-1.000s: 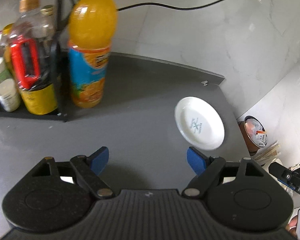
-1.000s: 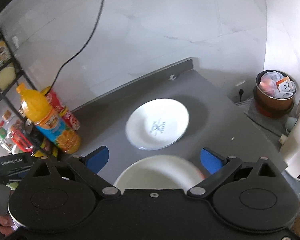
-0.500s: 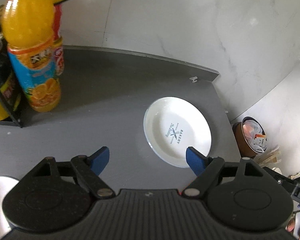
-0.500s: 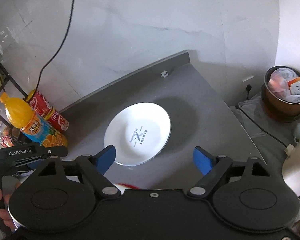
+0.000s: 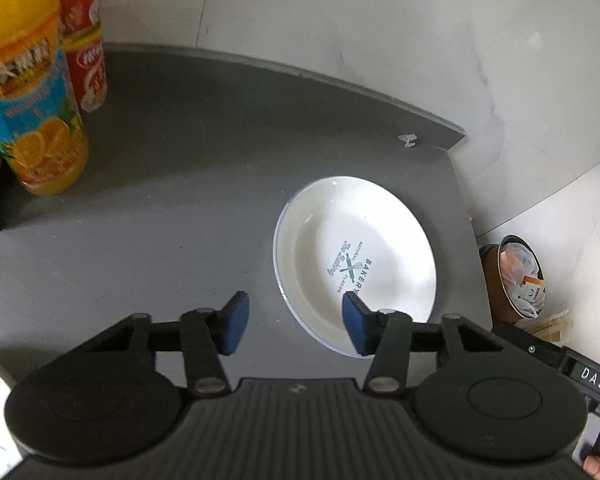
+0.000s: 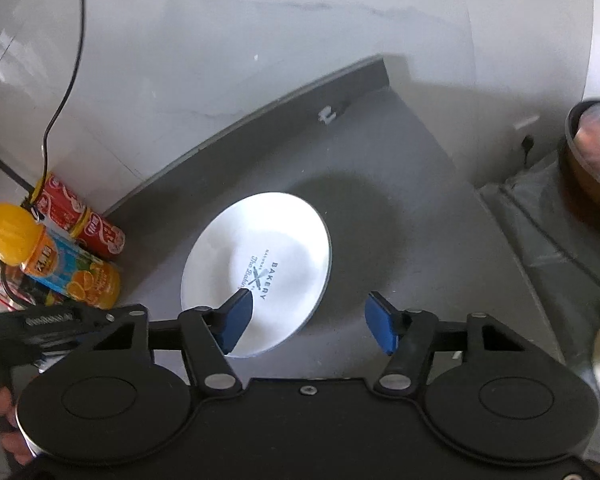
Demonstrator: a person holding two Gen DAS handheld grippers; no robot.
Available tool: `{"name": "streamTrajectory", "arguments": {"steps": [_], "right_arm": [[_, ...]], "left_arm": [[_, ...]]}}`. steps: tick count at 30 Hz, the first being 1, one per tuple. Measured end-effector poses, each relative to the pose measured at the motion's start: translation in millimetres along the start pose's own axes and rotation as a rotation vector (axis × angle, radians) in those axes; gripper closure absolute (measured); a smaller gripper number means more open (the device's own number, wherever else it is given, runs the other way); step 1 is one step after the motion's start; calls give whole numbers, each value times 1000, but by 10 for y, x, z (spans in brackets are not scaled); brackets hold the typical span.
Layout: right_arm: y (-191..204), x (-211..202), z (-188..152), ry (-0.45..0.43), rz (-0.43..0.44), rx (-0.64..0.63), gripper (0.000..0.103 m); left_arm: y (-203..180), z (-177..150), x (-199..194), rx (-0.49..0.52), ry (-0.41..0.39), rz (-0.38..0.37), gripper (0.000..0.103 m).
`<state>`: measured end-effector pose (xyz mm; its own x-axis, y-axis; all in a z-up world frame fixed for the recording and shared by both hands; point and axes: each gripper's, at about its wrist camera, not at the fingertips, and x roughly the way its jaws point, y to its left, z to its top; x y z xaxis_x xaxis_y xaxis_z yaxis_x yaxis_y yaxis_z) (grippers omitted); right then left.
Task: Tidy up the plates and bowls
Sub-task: 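Move both tools to the small 'BAKERY' plate, then close both tools on the rim of the 'BAKERY' plate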
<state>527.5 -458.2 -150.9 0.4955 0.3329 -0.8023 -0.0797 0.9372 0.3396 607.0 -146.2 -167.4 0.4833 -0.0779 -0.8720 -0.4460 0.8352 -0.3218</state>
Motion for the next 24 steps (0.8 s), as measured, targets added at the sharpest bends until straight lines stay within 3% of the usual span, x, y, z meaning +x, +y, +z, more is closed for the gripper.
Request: {"name": "streamTrajectory", "arguments": {"steps": [8, 16, 24], "right_arm": [[-106, 400, 106, 68, 0, -28, 56], [-190, 703, 168, 122, 0, -25, 64], [-162, 874, 189, 161, 9, -51, 70]], "left_arm": [[3, 105, 392, -4, 63, 40, 64], [56, 220, 715, -61, 97, 63, 78], [126, 245, 845, -97, 110, 53, 80]]}}
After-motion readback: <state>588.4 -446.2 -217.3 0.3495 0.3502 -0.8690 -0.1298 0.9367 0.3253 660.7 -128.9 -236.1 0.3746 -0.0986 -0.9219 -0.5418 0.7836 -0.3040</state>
